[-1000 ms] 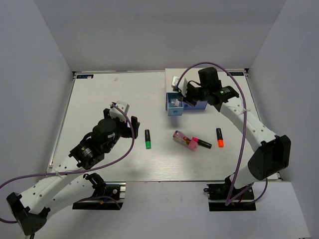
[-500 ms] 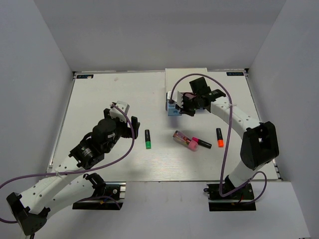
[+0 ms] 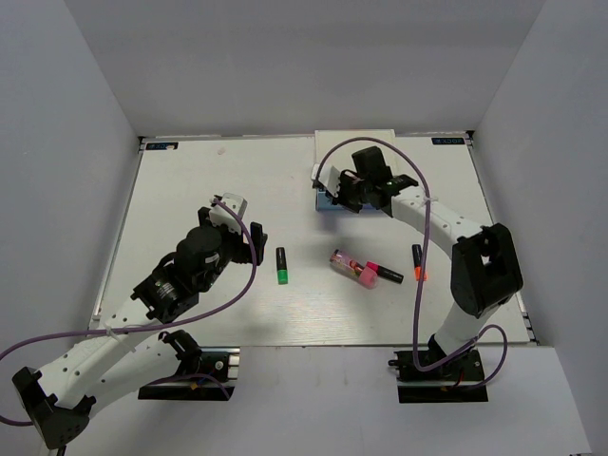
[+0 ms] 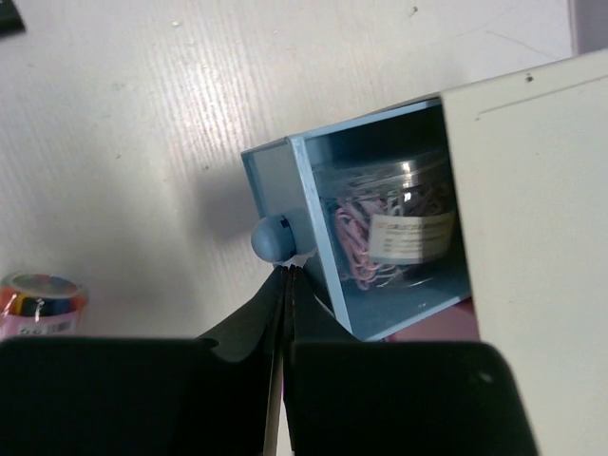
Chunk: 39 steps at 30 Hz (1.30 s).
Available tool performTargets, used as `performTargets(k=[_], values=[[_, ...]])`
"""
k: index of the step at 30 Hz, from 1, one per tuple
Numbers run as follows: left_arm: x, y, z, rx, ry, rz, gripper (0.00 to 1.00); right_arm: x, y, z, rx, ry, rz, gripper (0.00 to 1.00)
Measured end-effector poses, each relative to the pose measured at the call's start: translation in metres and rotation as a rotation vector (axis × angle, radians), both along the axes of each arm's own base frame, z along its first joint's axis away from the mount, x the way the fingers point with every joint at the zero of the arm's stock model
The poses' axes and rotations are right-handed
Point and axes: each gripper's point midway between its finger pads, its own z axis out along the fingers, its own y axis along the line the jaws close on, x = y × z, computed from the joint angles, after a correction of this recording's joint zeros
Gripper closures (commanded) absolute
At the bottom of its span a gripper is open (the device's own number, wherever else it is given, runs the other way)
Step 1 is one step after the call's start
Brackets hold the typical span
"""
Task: Sort the stationery into containers
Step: Close the drawer in the storage box.
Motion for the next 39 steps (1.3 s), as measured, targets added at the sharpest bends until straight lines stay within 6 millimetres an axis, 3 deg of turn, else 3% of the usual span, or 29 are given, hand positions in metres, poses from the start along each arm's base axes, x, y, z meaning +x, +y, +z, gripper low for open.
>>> performTargets(k=[21, 30, 33, 35, 37, 38, 39], values=[[0.0, 0.0, 0.0, 0.0, 0.001, -0.001, 0.03, 0.054, 0.002, 0.002, -0.003, -0.178, -0.197, 1.0], [0.0, 0.0, 0.0, 0.0, 0.001, -0.001, 0.03, 0.055, 0.004, 0.002, 0.001, -0.187, -0.2, 1.0], [0.0, -0.001, 0.0, -0.001, 0.001, -0.005, 0.03, 0.041, 0.002, -0.001, 0.012, -0.162, -0.173, 0.99], [-0.001, -0.001, 0.0, -0.001, 0.002, -0.008, 0.03, 0.025, -0.002, 0.001, 0.021, -0.142, -0.157, 0.87], [-0.001, -0.002, 0.0, -0.002, 0.003, -0.011, 0.03, 0.01, -0.008, 0.009, 0.045, -0.132, -0.155, 0.68], [-0.001, -0.002, 0.0, -0.002, 0.003, -0.011, 0.03, 0.003, -0.01, 0.017, 0.063, -0.134, -0.154, 0.47], [-0.001, -0.002, 0.0, -0.003, 0.003, -0.012, 0.03, -0.001, -0.011, 0.024, 0.084, -0.137, -0.162, 0.37]])
